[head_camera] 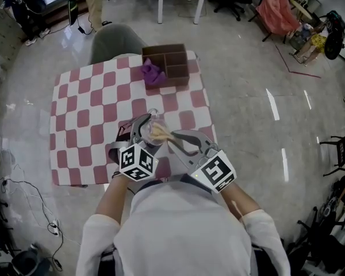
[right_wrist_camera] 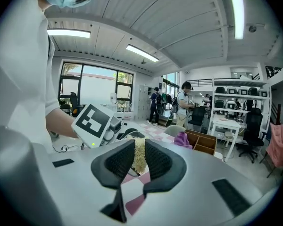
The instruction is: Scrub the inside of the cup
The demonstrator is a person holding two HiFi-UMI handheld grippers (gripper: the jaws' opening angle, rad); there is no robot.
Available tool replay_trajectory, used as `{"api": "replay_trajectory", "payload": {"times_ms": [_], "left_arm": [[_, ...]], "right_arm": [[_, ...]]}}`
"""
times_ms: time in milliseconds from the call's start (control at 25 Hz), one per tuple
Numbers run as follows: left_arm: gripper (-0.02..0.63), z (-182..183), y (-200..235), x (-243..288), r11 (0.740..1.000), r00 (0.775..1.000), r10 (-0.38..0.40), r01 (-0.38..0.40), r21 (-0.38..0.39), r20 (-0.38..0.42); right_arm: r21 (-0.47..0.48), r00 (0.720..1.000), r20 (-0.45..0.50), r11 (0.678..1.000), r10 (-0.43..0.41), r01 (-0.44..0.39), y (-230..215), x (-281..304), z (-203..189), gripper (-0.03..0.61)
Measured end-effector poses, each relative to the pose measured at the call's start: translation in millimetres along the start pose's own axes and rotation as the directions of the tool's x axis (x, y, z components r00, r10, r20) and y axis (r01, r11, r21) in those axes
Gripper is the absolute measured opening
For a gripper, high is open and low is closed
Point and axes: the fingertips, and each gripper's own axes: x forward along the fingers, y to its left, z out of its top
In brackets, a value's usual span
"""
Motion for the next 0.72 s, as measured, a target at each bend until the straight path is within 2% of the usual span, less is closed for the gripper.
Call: {"api": "replay_trajectory", "payload": {"times_ms": [240,400,560,720], "left_arm": [[0.379,0,-3,-4,0.998,1.0,0.017,-0.016,0.064,-0.015],[0.379,2,4,-6,0.995,0.999,0.043,-0.041,0.094,-0.018],[0.379,0,3,-7,0.992,0.999,0.03,-0.027,0.12,-0.026],[0.379,-2,-2,-7,0.989,0.999,0.018,-0.013,0.145,-0.033]], "right_arm": [[-0.078,0.996,-0.082,0.997,-0.017,0.011,-5,10,-5,0.078],[-0.089,0.989,-0.142,0.995,0.032,-0.045,6,11,-13,0.077],[-0.074,0.986,-0.149,0.993,0.078,-0.09,19,16,-9,0.077],[-0.065,0.99,-0.124,0.995,0.073,-0.082,17,22,1,0.077]]}}
